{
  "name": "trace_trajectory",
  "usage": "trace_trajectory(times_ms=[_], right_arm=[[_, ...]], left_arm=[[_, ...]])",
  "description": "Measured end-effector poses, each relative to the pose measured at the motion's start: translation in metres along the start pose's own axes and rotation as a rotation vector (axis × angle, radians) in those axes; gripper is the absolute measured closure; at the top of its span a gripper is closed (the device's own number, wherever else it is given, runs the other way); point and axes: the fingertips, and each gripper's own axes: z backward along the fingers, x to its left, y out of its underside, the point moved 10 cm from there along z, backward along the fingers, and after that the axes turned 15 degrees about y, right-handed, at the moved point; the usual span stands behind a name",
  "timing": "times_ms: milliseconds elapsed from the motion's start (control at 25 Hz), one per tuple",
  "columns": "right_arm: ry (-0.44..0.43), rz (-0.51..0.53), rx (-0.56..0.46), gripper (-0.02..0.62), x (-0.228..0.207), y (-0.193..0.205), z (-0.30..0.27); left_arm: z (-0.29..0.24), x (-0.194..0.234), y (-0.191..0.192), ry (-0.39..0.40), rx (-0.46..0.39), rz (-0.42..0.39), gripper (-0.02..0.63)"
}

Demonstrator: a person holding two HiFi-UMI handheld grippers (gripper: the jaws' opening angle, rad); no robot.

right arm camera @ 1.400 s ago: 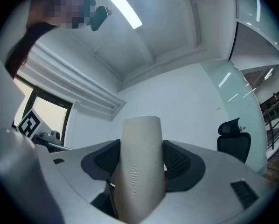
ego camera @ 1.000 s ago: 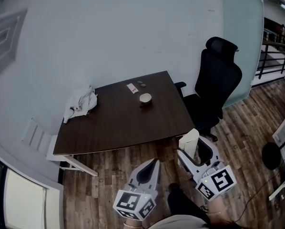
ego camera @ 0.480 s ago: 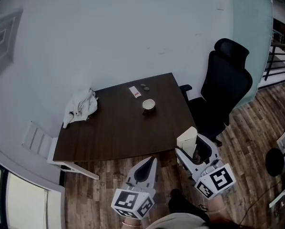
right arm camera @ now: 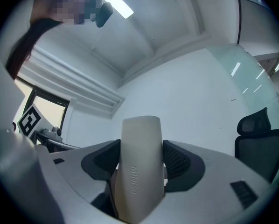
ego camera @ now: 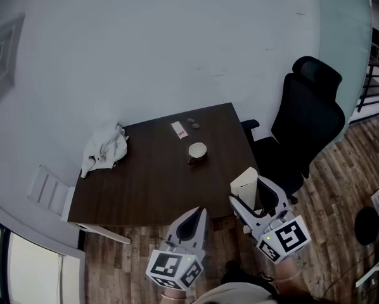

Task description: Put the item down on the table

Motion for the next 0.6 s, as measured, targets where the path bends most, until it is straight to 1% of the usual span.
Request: trace_trajectory(times_ms=[240, 440, 600], right_arm=[[-0.042, 0.006, 0.019, 0.305, -0.021, 0.007, -0.034], [-0.07, 0.026, 0.035, 0.305, -0.022, 0.016, -0.057], [-0.089, 0.051, 0.06, 0.305, -0.022, 0.024, -0.072]], left_arm=[[-0.025, 0.018, -0.005, -0.046, -0.007, -0.002, 0.588], [-0.027, 0.032, -0.002, -0.08, -0.009, 0.01, 0.588], [-0.03, 0.042, -0.001, -0.09, -0.005, 0.018, 0.588]])
